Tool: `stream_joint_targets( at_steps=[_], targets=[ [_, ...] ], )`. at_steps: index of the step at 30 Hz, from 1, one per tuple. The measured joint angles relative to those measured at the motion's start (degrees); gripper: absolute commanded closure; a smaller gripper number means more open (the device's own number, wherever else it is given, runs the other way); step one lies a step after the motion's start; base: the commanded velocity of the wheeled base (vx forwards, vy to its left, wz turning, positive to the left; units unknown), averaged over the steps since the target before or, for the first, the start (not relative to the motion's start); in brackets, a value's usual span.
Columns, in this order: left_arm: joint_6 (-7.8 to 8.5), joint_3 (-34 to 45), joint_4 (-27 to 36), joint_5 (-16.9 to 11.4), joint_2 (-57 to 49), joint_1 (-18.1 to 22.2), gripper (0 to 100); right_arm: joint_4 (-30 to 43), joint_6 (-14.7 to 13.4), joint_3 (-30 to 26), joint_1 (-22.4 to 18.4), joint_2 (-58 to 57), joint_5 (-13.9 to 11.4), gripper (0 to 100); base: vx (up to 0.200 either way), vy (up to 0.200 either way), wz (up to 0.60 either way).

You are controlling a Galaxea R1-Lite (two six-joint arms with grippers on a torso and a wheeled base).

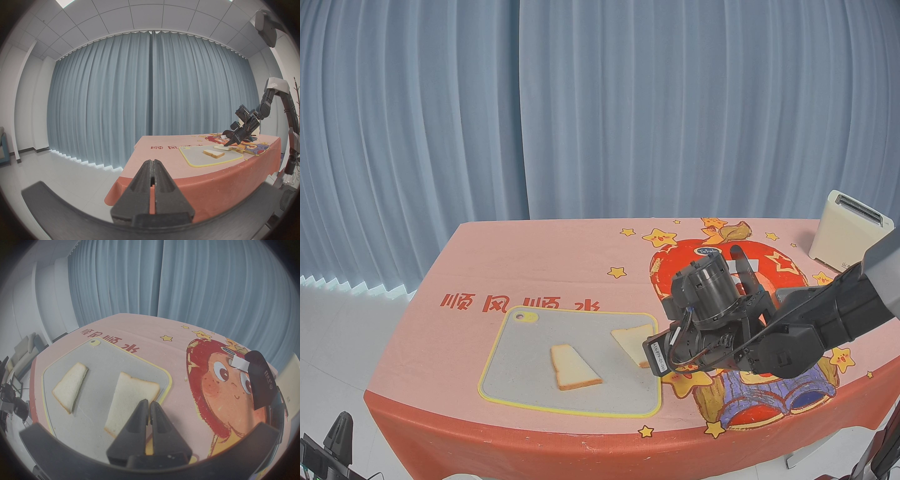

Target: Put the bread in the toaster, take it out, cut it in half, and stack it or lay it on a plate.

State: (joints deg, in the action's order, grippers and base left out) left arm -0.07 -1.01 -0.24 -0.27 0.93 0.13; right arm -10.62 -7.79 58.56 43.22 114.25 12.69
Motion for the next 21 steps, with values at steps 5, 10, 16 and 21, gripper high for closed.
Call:
stream_joint_targets(
  at_steps=[5, 10, 16, 21],
  targets=[
    [0.0, 0.0, 0.0, 0.02, 0.0, 0.0, 100, 0.06, -0.06, -0.49, 0.0, -1.22, 0.0, 100, 0.0, 0.0, 0.0],
    [0.0, 0.0, 0.0, 0.0, 0.0, 0.0, 100, -0.05, -0.26, -0.74, 0.02, -3.43, -0.09, 100, 0.0, 0.0, 0.0],
    [-0.02, 0.0, 0.02, 0.0, 0.0, 0.0, 100, -0.22, -0.79, -1.12, 0.0, -6.7, -0.13, 100, 0.0, 0.0, 0.0],
    [-0.02, 0.0, 0.02, 0.0, 0.0, -0.02, 100, -0.22, -0.9, -3.06, -0.55, -10.28, -0.13, 100, 0.0, 0.0, 0.0]
  ],
)
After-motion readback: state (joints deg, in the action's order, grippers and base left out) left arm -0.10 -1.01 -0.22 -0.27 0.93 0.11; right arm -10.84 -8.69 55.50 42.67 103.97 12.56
